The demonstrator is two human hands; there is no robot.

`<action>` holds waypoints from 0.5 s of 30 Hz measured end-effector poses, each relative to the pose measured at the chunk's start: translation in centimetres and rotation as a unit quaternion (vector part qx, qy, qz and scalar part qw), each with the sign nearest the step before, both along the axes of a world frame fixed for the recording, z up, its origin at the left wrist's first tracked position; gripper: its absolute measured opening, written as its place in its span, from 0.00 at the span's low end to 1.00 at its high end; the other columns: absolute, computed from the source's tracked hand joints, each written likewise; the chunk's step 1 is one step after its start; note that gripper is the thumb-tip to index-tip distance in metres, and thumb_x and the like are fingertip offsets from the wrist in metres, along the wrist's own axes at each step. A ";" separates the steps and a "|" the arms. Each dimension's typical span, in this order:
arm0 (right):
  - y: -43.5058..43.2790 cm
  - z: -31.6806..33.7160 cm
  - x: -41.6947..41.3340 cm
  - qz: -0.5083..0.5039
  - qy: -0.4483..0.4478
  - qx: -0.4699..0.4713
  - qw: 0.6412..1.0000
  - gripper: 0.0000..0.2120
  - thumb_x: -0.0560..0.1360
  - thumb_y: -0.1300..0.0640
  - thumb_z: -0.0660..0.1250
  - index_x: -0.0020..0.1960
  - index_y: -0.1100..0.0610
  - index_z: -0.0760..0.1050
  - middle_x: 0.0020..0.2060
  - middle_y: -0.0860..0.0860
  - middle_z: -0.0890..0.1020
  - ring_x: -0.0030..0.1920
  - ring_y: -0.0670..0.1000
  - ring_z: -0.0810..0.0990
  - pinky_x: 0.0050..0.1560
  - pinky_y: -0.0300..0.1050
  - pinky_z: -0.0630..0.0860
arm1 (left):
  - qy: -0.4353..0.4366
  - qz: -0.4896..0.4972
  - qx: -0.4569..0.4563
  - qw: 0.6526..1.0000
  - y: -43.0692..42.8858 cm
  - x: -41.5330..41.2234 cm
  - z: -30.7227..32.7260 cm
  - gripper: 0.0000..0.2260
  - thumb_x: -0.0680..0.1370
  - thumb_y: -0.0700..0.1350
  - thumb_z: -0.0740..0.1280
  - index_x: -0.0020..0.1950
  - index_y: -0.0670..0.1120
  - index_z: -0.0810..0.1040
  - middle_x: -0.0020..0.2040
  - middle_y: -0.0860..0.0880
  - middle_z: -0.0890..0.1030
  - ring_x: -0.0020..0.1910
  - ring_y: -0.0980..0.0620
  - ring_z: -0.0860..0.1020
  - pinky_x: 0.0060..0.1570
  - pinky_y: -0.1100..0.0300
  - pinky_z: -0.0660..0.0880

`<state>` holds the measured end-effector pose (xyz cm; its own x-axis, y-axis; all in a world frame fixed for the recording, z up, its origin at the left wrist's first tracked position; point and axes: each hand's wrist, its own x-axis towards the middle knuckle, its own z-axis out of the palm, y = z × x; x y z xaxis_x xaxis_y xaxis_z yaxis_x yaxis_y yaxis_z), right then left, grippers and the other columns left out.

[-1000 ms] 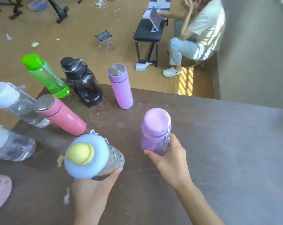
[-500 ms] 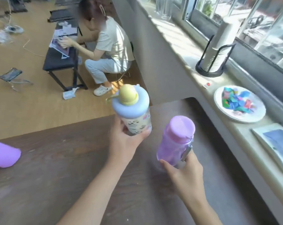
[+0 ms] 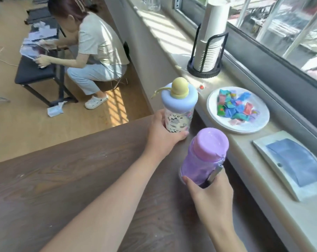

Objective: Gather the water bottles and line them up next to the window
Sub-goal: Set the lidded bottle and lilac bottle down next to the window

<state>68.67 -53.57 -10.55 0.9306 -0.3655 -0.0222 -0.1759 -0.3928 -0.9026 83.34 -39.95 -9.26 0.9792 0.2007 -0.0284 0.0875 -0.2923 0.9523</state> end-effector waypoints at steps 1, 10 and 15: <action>-0.2 -0.1 -0.1 -0.002 -0.001 -0.004 1.000 0.23 0.65 0.52 0.83 0.51 0.38 0.74 0.45 0.38 0.82 0.45 0.36 0.82 0.41 0.25 0.72 | -0.002 -0.002 0.009 1.000 -0.2 0.1 -0.1 0.33 0.62 0.41 0.88 0.63 0.47 0.77 0.60 0.46 0.87 0.60 0.47 0.86 0.62 0.43 0.82; -1.0 -0.8 -0.6 -0.011 0.002 -0.018 1.000 0.20 0.66 0.51 0.82 0.53 0.44 0.75 0.46 0.40 0.81 0.48 0.33 0.79 0.44 0.23 0.70 | -0.006 -0.010 0.045 0.999 -0.8 0.2 -0.7 0.32 0.62 0.44 0.87 0.62 0.46 0.78 0.61 0.46 0.86 0.63 0.45 0.84 0.64 0.43 0.80; -0.9 -0.8 -1.1 -0.001 0.002 -0.025 1.000 0.26 0.68 0.57 0.83 0.62 0.50 0.76 0.53 0.41 0.82 0.53 0.37 0.80 0.48 0.23 0.70 | 0.010 -0.036 0.046 0.998 -0.5 -0.7 -0.5 0.36 0.64 0.44 0.87 0.69 0.47 0.77 0.66 0.46 0.84 0.67 0.46 0.82 0.69 0.44 0.78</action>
<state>67.56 -54.48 -11.31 0.9298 -0.3679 -0.0075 -0.1803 -0.4377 -0.8809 82.60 -40.50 -9.77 0.9906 0.1328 -0.0322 0.0816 -0.3854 0.9191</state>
